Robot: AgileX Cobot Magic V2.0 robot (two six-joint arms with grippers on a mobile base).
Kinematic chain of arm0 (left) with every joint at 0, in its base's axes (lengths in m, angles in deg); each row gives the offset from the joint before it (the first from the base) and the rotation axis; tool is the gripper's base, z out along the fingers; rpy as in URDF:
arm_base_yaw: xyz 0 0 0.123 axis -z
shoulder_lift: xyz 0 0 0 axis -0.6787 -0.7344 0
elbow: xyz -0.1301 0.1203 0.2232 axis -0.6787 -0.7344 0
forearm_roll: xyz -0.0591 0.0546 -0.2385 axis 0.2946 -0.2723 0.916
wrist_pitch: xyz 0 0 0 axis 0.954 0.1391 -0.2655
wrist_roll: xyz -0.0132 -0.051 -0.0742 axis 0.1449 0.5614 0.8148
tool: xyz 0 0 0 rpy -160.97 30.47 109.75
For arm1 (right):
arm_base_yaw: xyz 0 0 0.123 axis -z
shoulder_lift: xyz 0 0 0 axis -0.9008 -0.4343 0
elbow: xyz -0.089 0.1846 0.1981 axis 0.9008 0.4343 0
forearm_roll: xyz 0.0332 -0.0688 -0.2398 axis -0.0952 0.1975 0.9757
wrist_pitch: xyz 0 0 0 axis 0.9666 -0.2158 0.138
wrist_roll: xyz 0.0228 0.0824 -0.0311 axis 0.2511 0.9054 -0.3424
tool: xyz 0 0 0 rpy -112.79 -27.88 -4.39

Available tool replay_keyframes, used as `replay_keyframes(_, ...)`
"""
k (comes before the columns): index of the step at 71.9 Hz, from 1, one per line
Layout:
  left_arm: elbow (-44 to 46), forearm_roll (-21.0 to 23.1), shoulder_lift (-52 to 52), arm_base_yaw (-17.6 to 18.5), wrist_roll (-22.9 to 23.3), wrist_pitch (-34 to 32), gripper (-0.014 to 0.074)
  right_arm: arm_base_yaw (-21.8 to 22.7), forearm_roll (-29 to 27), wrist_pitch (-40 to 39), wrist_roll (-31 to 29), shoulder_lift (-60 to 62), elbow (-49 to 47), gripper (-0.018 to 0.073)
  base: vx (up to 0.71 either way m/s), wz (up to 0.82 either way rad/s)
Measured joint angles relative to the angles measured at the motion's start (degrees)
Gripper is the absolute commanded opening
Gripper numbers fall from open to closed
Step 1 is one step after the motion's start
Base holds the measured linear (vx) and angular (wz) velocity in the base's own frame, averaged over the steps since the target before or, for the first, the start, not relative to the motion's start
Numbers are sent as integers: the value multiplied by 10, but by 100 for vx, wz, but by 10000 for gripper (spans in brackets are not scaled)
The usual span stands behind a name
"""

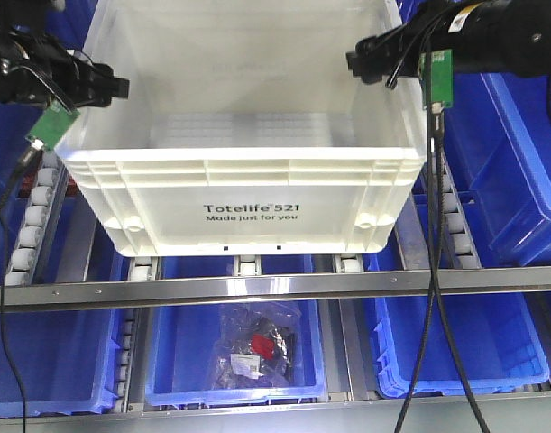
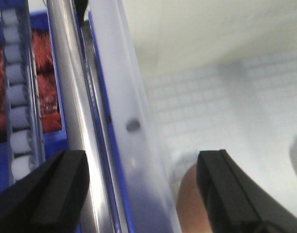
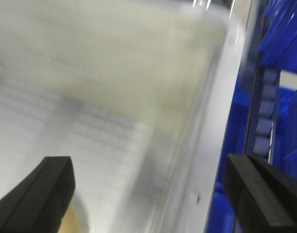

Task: Place moving items into box and shelve
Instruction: 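Open both grippers and release the crate rims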

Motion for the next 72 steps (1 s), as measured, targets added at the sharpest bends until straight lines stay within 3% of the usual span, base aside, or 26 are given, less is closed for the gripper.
replay_keyframes(34, -2, 3, 64, 0, 0, 16, 589, 0, -3, 40, 0, 64, 0, 580, 0, 0)
replay_keyframes(49, -7, 4, 84, 0, -1, 46, 589, 0, -2, 101, 0, 75, -1, 580, 0, 0)
replay_keyframes(61, -91, 4, 143, 0, 0, 0, 589, 0, -5, 117, -1, 95, 6, 580, 0, 0)
replay_keyframes(72, -205, 4, 218, 0, 0, -60, 589, 0, -23, 11, -1, 160, 108, 580, 0, 0)
